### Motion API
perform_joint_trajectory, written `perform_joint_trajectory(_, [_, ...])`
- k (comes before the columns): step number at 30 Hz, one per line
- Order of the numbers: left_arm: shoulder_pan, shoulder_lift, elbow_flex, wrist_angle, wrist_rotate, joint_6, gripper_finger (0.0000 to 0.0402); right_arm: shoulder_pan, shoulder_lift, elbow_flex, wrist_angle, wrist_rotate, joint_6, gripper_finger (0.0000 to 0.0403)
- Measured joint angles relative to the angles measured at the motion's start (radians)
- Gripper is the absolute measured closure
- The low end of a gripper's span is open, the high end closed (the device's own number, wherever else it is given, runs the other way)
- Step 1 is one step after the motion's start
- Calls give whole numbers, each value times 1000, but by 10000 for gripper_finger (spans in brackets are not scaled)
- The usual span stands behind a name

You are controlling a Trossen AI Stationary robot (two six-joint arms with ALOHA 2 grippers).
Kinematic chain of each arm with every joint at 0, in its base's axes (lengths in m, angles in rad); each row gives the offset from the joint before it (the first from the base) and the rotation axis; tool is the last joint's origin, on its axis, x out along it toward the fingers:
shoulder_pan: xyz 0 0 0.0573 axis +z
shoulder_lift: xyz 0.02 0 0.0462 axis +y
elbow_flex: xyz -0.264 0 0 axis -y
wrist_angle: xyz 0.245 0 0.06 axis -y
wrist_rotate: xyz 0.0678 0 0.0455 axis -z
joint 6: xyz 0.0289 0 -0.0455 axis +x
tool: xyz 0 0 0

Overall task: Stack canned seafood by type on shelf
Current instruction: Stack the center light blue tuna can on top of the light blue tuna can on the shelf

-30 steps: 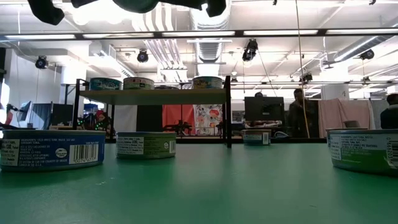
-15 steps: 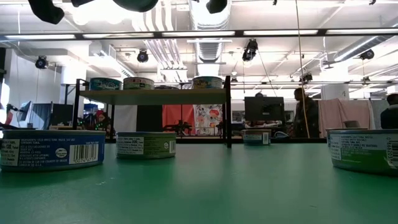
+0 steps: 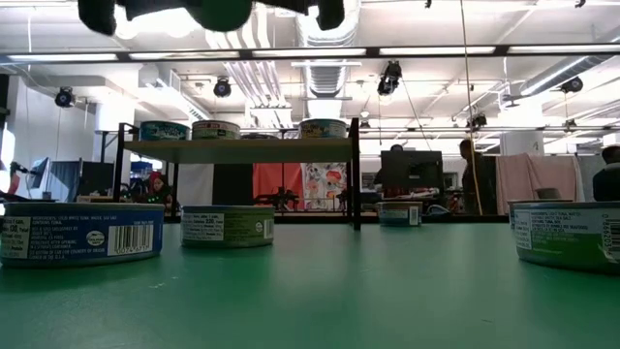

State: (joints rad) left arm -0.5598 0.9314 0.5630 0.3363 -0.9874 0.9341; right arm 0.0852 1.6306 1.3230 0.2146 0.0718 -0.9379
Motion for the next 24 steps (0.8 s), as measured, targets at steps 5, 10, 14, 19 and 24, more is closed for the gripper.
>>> perform_joint_trajectory(5, [0, -12, -1, 0, -127, -3, 71, -11, 1, 25, -35, 142, -76, 280])
perform_joint_trajectory(10, [1, -24, -1, 5, -258, -64, 75, -44, 6, 56, -46, 204, -170, 280])
perform_joint_trajectory(14, [1, -25, 8, 22, -428, -177, 85, -88, 7, 73, -46, 209, -238, 280])
perform_joint_trajectory(19, [2, -27, 46, 23, -583, -215, 95, -155, 8, 80, -45, 135, -275, 280])
perform_joint_trajectory(24, [2, -53, 105, 18, -566, -211, 107, -200, 31, 80, -3, 82, -279, 280])
